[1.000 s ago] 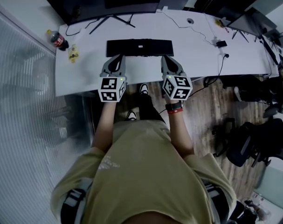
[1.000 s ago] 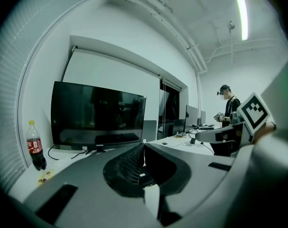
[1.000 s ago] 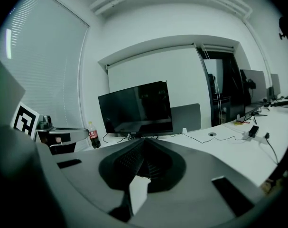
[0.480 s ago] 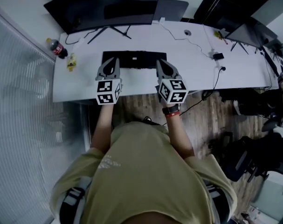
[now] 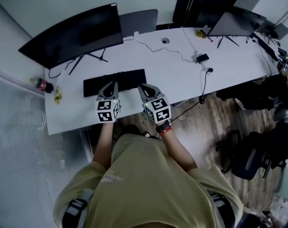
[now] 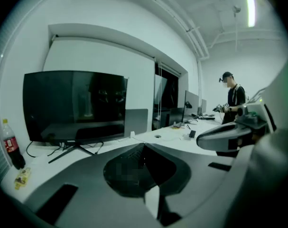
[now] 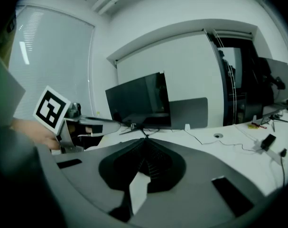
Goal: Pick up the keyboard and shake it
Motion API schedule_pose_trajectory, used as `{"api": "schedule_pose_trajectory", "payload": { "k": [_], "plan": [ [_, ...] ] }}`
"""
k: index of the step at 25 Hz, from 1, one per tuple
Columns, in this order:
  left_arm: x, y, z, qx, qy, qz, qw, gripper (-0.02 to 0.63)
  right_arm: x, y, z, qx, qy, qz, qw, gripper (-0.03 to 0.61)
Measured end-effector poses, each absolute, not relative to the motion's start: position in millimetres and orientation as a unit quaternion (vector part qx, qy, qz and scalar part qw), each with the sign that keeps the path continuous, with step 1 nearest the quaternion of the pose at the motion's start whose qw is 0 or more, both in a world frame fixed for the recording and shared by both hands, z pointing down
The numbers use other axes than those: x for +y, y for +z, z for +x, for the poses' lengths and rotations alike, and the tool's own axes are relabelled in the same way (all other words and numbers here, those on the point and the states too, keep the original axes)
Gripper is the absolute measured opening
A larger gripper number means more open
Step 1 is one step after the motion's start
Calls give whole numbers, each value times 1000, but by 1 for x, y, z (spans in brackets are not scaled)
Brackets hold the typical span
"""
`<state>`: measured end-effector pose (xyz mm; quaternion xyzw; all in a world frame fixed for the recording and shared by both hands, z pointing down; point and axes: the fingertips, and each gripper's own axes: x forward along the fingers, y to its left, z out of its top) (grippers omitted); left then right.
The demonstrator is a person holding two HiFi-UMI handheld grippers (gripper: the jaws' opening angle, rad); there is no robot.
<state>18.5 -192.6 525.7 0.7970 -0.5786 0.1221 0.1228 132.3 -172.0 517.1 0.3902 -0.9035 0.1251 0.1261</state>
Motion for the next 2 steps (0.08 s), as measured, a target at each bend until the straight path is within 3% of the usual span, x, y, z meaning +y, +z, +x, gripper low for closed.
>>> {"api": "schedule_pose_trajectory", "payload": {
  "k": [2],
  "plan": [
    [-186,564,51,-554,172,802,144,20,-164,558,152,-895,143,388,167,23]
  ]
}}
